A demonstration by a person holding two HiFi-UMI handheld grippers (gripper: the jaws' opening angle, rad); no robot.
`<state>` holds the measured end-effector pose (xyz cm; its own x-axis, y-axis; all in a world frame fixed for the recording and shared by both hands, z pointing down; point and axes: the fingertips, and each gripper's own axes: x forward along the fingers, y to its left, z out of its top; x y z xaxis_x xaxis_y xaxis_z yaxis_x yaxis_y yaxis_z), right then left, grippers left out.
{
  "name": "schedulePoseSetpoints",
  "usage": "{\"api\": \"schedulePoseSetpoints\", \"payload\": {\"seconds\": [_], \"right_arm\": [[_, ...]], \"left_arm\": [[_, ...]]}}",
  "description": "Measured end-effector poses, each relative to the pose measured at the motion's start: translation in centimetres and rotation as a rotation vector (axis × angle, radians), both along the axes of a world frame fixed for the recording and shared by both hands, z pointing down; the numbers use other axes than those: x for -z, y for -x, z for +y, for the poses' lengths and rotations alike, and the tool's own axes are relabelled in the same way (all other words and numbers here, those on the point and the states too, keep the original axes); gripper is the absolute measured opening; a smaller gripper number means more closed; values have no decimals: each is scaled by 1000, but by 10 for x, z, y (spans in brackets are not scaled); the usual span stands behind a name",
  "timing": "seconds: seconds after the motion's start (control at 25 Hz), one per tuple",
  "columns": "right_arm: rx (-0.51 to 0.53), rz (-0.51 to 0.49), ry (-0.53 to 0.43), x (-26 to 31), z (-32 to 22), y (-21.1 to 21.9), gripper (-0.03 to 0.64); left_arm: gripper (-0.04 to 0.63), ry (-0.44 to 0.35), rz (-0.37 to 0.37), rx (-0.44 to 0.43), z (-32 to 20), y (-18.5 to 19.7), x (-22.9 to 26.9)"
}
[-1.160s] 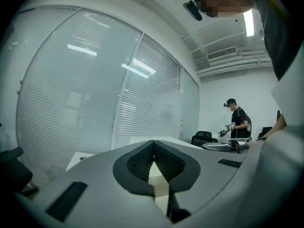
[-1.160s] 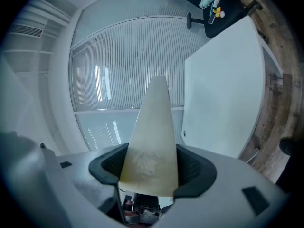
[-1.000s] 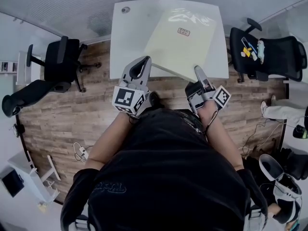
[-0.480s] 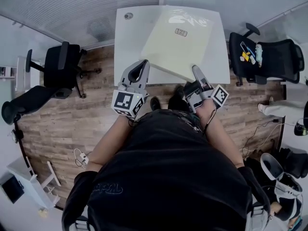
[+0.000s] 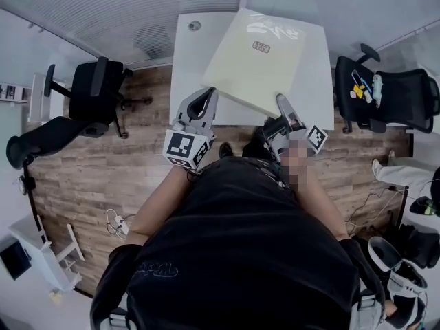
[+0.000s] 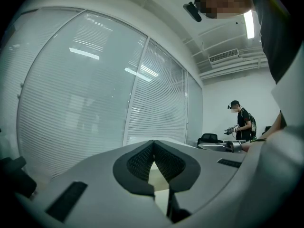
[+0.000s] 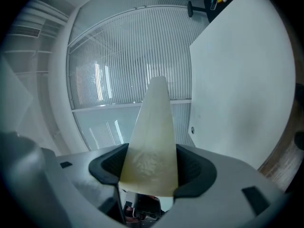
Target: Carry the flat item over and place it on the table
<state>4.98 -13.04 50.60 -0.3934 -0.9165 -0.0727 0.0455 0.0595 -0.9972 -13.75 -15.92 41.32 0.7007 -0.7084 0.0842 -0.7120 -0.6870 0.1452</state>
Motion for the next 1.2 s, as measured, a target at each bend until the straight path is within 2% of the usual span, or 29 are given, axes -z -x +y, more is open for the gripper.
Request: {"api": "schedulePoseSetpoints", "payload": {"seconds": [0.28,0.56,1.2], "right_arm": [[26,-4,10,-6,-9,-13,300],[80,-12,9,-9,-30,-32,300],[268,16,19,-21,-92,-101,299]], "left_arm": [[14,4,-9,22,-8,-16,-2],[14,7,-21,81,-27,-36,-3],[14,-3,-41,200,-88,-124,-4]]}}
